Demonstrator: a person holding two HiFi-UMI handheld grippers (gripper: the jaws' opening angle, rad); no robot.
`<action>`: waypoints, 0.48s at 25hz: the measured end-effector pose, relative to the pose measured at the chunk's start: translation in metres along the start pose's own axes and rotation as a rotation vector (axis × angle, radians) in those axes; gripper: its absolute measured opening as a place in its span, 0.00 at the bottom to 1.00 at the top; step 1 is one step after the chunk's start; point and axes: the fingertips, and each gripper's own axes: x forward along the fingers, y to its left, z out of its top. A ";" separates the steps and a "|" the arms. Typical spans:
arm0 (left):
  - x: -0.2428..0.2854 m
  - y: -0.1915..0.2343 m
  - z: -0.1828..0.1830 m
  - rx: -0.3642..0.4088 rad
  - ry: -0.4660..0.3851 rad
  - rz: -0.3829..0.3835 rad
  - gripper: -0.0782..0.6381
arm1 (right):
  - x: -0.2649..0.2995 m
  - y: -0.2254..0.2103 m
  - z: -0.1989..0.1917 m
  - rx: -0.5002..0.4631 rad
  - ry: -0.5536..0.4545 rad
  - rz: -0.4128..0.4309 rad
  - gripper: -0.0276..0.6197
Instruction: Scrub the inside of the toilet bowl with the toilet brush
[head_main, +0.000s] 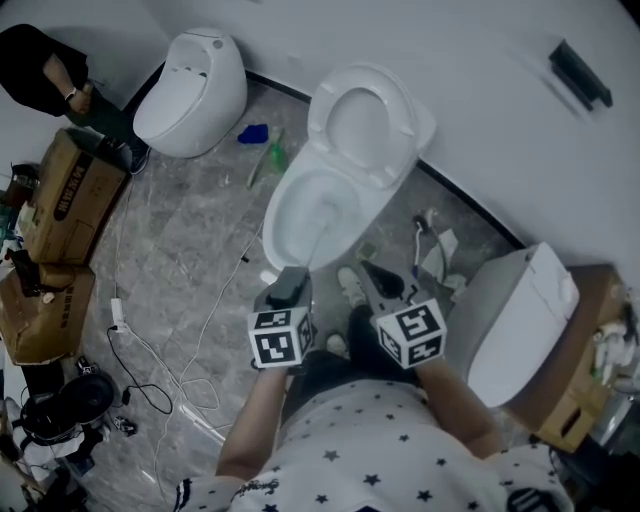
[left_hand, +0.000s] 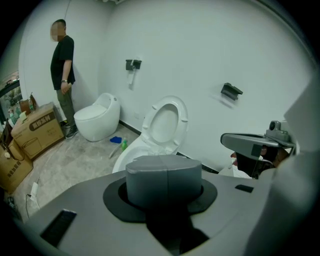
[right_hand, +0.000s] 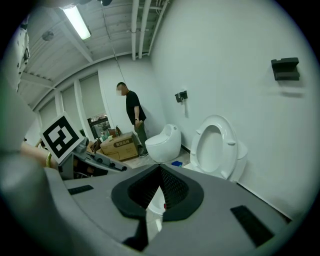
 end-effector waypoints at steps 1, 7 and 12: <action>0.006 0.000 0.002 0.001 0.007 -0.001 0.33 | 0.005 -0.004 -0.001 0.000 0.008 0.001 0.05; 0.043 0.007 0.009 -0.004 0.044 -0.001 0.33 | 0.032 -0.024 -0.001 -0.003 0.037 0.010 0.05; 0.080 0.014 0.008 -0.004 0.077 0.004 0.33 | 0.053 -0.034 -0.007 -0.013 0.069 0.027 0.05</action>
